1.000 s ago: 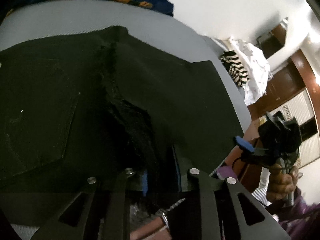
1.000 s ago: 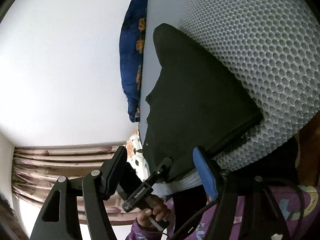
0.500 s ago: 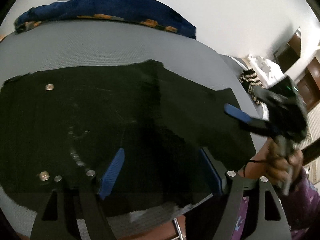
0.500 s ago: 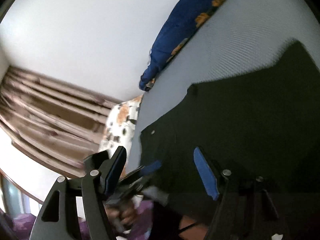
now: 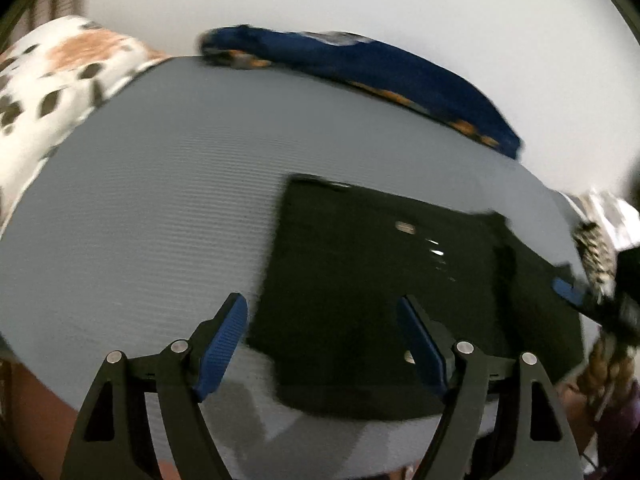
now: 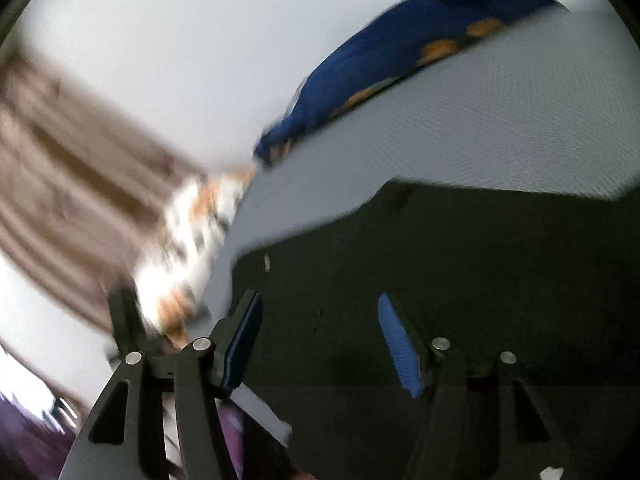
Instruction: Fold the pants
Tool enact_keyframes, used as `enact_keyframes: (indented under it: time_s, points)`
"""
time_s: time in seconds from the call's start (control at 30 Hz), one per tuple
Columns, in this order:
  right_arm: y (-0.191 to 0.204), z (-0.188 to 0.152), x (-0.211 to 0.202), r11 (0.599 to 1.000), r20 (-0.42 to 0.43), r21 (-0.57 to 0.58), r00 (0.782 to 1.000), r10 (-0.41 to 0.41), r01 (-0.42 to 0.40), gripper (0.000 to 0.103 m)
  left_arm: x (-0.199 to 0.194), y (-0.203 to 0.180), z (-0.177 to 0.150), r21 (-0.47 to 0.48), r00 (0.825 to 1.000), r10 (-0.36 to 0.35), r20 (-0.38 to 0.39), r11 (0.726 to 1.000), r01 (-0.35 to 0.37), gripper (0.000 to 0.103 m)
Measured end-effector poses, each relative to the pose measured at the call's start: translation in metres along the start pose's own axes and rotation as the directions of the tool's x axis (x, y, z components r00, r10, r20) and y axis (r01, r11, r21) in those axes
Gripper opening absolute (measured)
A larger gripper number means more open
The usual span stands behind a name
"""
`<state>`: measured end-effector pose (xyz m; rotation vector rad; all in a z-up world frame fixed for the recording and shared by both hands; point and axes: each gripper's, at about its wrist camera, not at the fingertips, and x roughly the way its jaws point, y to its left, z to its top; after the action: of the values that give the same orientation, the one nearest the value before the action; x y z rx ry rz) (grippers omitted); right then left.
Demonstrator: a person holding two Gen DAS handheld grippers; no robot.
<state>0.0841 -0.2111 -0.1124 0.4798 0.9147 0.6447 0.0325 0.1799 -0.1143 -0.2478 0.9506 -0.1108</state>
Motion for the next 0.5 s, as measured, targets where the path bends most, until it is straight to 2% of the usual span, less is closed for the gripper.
enact_keyframes:
  time_s: [0.03, 0.1, 0.13, 0.17, 0.3, 0.33, 0.4, 0.43, 0.5]
  points:
    - [0.014, 0.001, 0.016, 0.993, -0.029, -0.090, 0.997, -0.078, 0.075, 0.059, 0.001, 0.008, 0.001, -0.017, 1.000, 0.015, 0.007, 1.000, -0.015, 0.078]
    - [0.019, 0.004, 0.048, 0.970, -0.086, -0.181, 0.980, -0.182, 0.164, 0.052, 0.005, 0.023, 0.002, -0.057, 1.000, 0.025, 0.000, 0.998, -0.025, 0.078]
    - [0.015, 0.005, 0.061, 0.950, -0.099, -0.203, 0.960, -0.261, 0.238, 0.044, 0.007, 0.029, 0.002, -0.074, 1.000, 0.024, -0.011, 0.997, -0.024, 0.078]
    - [0.008, 0.008, 0.068, 0.938, -0.099, -0.197, 0.946, -0.308, 0.285, 0.037, 0.009, 0.033, 0.002, -0.084, 0.999, 0.024, -0.021, 0.996, -0.025, 0.078]
    - [-0.011, 0.022, 0.048, 0.965, -0.020, -0.028, 0.965, -0.262, 0.261, 0.041, 0.016, 0.042, 0.002, -0.067, 0.998, 0.009, -0.056, 0.998, -0.013, 0.078]
    - [-0.006, 0.022, 0.035, 0.969, 0.030, -0.009, 0.968, -0.247, 0.248, 0.041, 0.018, 0.042, 0.003, -0.052, 0.998, -0.016, -0.060, 0.999, 0.013, 0.078]
    - [0.013, 0.020, 0.020, 0.979, 0.099, -0.016, 0.974, -0.202, 0.204, 0.042, 0.020, 0.043, 0.005, -0.020, 0.992, -0.111, -0.063, 0.994, 0.110, 0.078]
    - [0.025, 0.018, 0.015, 0.988, 0.100, -0.028, 0.983, -0.151, 0.155, 0.045, 0.023, 0.042, 0.006, 0.001, 0.984, -0.164, -0.067, 0.986, 0.165, 0.078]
    - [0.042, 0.015, 0.015, 0.996, 0.067, -0.045, 0.995, -0.069, 0.072, 0.054, 0.030, 0.041, 0.012, 0.057, 0.971, -0.225, -0.080, 0.972, 0.230, 0.080]
